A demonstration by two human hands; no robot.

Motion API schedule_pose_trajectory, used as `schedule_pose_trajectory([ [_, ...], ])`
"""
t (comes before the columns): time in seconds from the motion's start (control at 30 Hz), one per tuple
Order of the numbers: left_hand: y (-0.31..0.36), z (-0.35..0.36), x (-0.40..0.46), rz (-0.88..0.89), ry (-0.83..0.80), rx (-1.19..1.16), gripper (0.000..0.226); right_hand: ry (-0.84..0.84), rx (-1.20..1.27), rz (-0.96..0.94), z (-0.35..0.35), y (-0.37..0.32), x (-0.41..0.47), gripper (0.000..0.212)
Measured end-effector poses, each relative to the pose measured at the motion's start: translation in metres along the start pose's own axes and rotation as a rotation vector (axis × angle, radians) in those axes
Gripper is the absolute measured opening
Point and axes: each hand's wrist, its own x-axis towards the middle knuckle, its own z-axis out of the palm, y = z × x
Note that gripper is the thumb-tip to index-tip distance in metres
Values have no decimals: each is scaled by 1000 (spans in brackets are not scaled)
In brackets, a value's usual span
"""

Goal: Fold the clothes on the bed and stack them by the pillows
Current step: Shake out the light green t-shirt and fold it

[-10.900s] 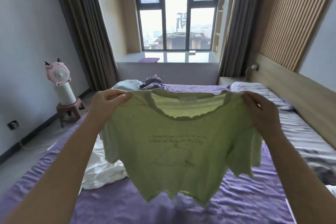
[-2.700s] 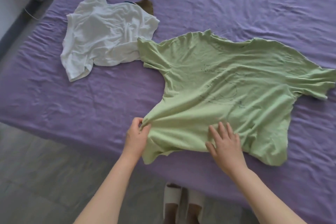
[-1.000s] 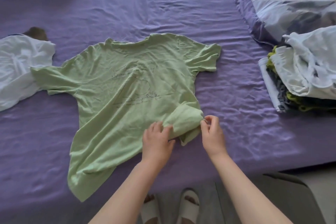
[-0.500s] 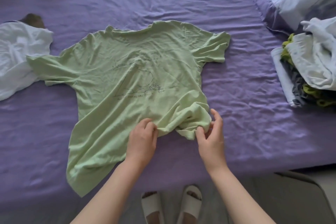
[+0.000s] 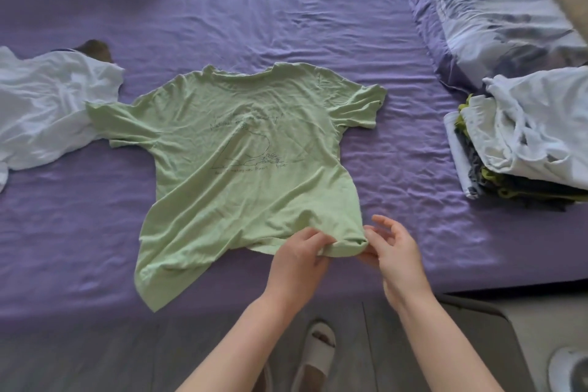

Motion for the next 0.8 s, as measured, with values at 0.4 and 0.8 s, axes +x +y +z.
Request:
schedule_pose_trajectory([
  [0.4,16,10,-26,-16,-138,59,20,-286,-955,-54,-40,-11,-15,36],
  [0.8,17,29,-28,-142,-239,-31,19,-204,-1146,-435,-58,-15,-19,12],
])
